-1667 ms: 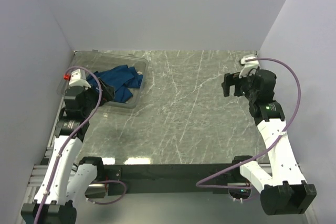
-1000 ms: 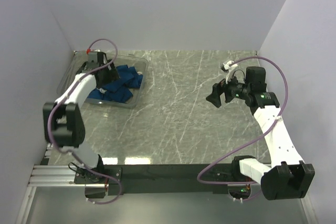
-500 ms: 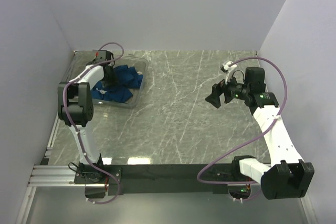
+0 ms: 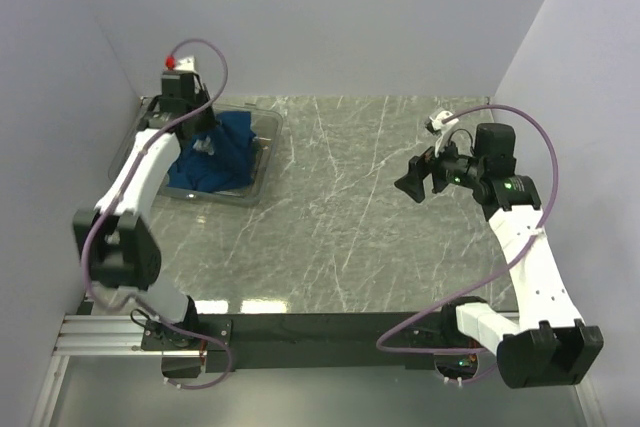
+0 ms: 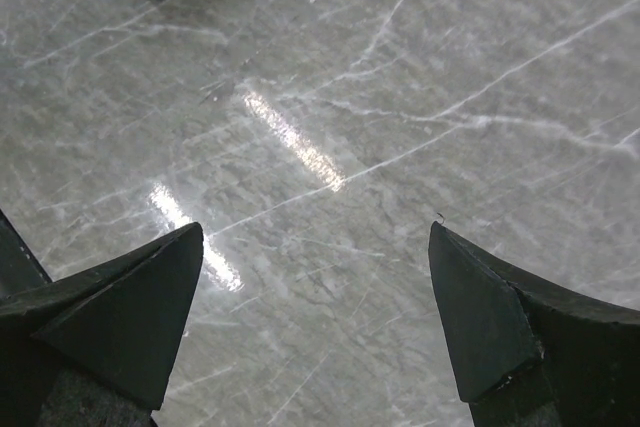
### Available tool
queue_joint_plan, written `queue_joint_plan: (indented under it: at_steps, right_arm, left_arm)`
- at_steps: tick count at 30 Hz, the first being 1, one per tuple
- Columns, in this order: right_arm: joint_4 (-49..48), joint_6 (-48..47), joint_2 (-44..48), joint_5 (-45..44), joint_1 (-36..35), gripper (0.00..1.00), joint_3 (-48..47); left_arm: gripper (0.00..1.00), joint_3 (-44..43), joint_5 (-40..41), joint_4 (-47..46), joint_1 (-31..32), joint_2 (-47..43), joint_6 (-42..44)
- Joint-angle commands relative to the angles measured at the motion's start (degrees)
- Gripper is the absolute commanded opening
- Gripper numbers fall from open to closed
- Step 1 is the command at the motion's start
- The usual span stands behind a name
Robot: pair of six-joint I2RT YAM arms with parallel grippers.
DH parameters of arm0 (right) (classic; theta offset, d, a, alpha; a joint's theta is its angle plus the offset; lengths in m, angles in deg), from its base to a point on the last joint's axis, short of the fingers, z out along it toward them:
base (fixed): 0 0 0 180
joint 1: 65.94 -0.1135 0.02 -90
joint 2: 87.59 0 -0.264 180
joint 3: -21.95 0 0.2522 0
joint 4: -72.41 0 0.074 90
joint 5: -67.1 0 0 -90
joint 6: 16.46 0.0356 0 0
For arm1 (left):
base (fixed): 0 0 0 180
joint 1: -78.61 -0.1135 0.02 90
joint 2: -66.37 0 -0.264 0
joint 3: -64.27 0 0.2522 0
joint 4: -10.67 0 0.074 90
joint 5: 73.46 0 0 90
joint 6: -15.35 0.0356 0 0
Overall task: Fold and stack the t-shirts
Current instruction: Grab the tshirt from the pile, then move the tshirt to the center of the board
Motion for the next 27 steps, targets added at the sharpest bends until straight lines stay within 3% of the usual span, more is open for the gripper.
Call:
queue_joint_plan:
  at_steps: [1,4,8,20,24,27]
  right_arm:
    - [0.28,-1.18,3.42,0.41,0.53,0.99,-4.20]
    - [-0.42,-0.48,4.39,0.58,0.62,0.99,-5.26]
    - [-1.65,1.71,4.92,0.76,0.88,0.99,-7.36]
    - [-5.43,7.60,8.96,0.41,4.04,0.99,-12.99]
    - [-5.35,8.58,11.42,-4.50,6.06,1.00,-14.75]
    - [-3.68,7.96,12.47,-9.94,6.68,1.00,-15.72]
  left_arm:
    - [0.00,0.09,-5.44,-8.67,2.23,-11.33,-0.38]
    - [0.00,-2.09,-6.32,-10.44,4.43,-15.47,-1.52]
    - [0.00,-12.00,-10.10,-11.14,7.15,-16.28,-3.45]
    - [0.00,-39.26,-16.08,-22.56,24.37,-9.52,-9.70]
    - [0.00,-42.18,-15.64,-23.27,30.34,-6.26,-10.23]
    - [0.00,-39.56,-13.98,-22.22,32.02,-5.20,-9.44]
